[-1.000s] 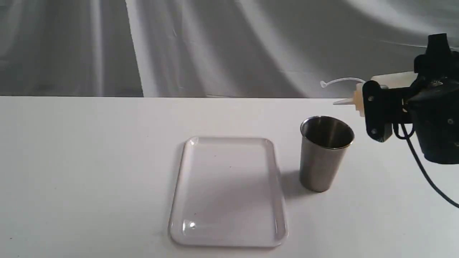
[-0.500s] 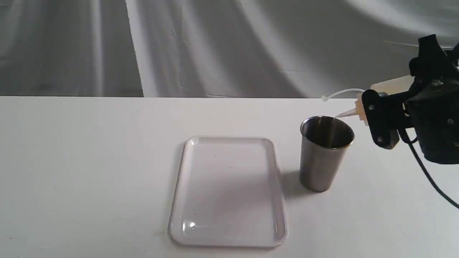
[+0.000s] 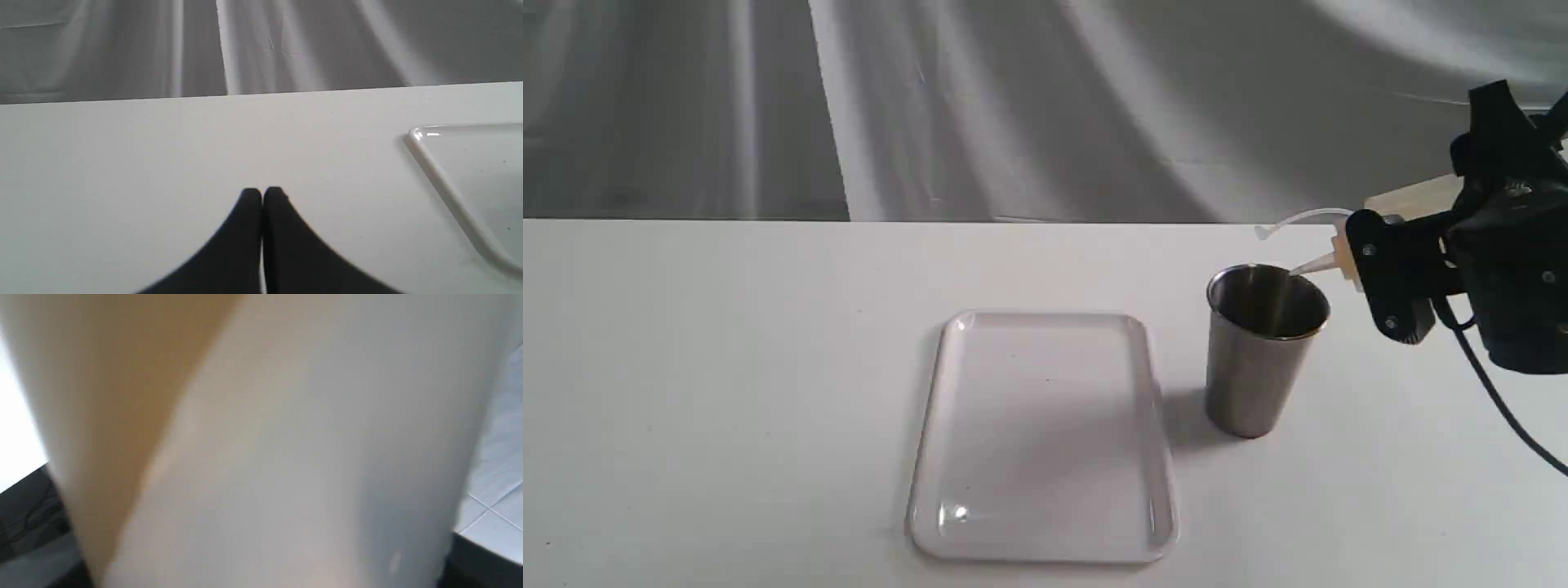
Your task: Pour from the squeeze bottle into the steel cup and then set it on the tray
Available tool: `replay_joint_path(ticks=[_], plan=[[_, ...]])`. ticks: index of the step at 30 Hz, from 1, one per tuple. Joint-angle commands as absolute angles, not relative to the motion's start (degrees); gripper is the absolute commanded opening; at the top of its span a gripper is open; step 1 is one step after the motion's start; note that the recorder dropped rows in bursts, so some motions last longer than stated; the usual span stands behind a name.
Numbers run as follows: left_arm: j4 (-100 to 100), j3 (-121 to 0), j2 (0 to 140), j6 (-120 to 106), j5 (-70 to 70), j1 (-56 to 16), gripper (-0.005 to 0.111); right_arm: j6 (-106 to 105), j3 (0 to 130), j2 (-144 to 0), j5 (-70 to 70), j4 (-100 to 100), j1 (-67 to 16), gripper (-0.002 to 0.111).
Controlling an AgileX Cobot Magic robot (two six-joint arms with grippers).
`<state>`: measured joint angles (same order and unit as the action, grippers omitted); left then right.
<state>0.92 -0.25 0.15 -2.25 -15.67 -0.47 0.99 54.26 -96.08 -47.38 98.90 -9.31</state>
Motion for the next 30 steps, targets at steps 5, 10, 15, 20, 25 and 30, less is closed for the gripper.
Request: replay_joint_path(ticks=[5,10,15,20,25,30], plan=[[0.96,0.0,0.0,-2.12,-15.24,-0.82,0.0,0.31,54.76,-95.58,-48.04,99.95,-9.55,0.0],[0.96,0.0,0.0,-1.98,-15.24,-0.82,0.0,0.0,54.76,-95.58,-48.16,99.95,-9.78,0.0],[0.96,0.0,0.0,-1.98,-15.24,-0.82,0.0,0.0,54.76,-95.58,-48.16,99.95,-9.78,0.0],[0.96,0.0,0.0,-1.98,-15.24,-0.82,0.0,0.0,54.76,-95.58,-48.16,99.95,-9.78,0.0],[0.96,0.0,0.0,-2.09,-15.24,-0.82,0.0,0.0,54.76,-95.58,-48.16,99.95,-9.78,0.0],[0.96,0.0,0.0,-2.09,-15.24,-0.82,0.0,2.4,54.76,-95.58,-48.9,99.95,-9.78,0.0]])
